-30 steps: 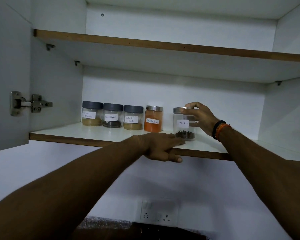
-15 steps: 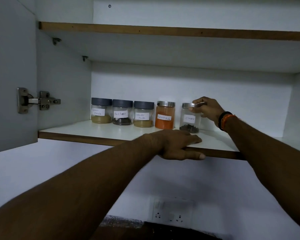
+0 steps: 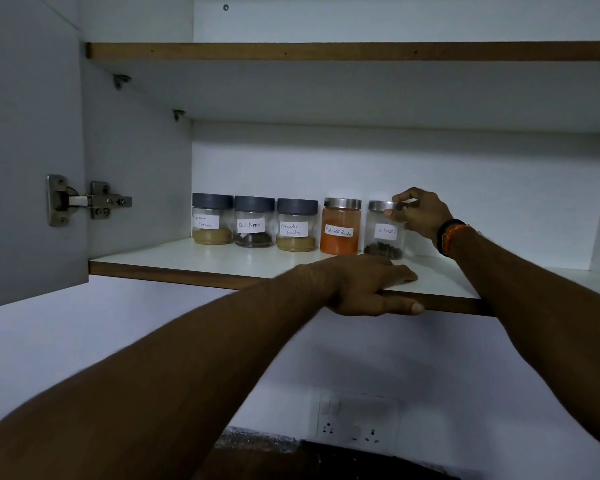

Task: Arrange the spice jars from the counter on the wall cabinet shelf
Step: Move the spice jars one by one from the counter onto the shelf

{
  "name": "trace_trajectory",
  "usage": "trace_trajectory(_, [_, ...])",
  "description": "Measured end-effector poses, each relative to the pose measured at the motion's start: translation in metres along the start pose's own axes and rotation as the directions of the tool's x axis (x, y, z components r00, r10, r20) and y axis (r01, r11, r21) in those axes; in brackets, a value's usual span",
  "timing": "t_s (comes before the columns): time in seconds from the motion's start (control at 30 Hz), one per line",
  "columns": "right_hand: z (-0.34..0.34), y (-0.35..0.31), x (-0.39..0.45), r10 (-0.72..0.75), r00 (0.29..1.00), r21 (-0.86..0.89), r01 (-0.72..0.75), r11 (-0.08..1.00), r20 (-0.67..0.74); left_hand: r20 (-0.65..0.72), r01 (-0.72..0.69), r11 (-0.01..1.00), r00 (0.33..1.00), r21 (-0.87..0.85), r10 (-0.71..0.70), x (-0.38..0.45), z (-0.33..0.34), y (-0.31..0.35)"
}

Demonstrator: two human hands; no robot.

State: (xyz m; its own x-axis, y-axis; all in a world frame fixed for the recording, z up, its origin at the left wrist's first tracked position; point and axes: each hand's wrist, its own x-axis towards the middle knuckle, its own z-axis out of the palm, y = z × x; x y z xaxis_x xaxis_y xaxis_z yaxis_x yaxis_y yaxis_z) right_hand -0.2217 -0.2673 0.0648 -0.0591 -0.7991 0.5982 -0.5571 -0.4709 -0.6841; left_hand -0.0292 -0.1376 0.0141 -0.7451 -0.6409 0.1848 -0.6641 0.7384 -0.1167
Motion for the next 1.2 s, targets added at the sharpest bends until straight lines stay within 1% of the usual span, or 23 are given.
trace_trajectory(0.23, [0.002, 0.004, -0.003, -0.019, 0.999, -0.015, 0.019, 1.0, -0.031, -0.011, 0.014, 1.0, 1.0, -0.01, -0.014, -0.002, -0.001, 0.001])
trace_trajectory(0.33, [0.003, 0.004, -0.011, -0.067, 0.996, -0.16, 0.057, 0.986, -0.059, -0.005, 0.034, 0.999, 0.999, -0.006, -0.034, -0.003, -0.001, 0.003])
trace_trajectory(0.43, [-0.003, 0.003, -0.02, -0.109, 0.99, -0.332, 0.074, 0.94, -0.087, -0.014, 0.04, 0.999, 0.999, -0.017, -0.04, -0.004, -0.001, 0.004])
trace_trajectory(0.6, [-0.012, -0.007, -0.05, -0.144, 0.989, -0.474, 0.116, 0.873, -0.024, -0.034, 0.033, 0.999, 0.999, -0.042, -0.034, -0.005, 0.0, 0.004])
trace_trajectory(0.77, [-0.028, -0.019, -0.093, -0.148, 0.989, -0.402, 0.126, 0.907, -0.022, -0.04, 0.031, 0.999, 0.999, -0.033, -0.033, -0.004, 0.003, 0.006])
trace_trajectory(0.9, [-0.045, -0.024, -0.131, -0.153, 0.988, -0.359, 0.132, 0.924, -0.031, -0.051, 0.065, 0.997, 0.996, -0.033, -0.067, -0.006, 0.007, 0.009])
trace_trajectory(1.03, [-0.056, -0.025, -0.174, -0.158, 0.981, -0.253, 0.125, 0.959, -0.115, -0.107, 0.104, 0.991, 0.988, -0.082, -0.112, -0.011, 0.01, 0.019])
trace_trajectory(1.2, [-0.056, -0.02, -0.227, -0.246, 0.945, -0.266, 0.185, 0.946, -0.217, -0.198, 0.159, 0.987, 0.967, -0.022, -0.16, -0.017, 0.021, 0.04])
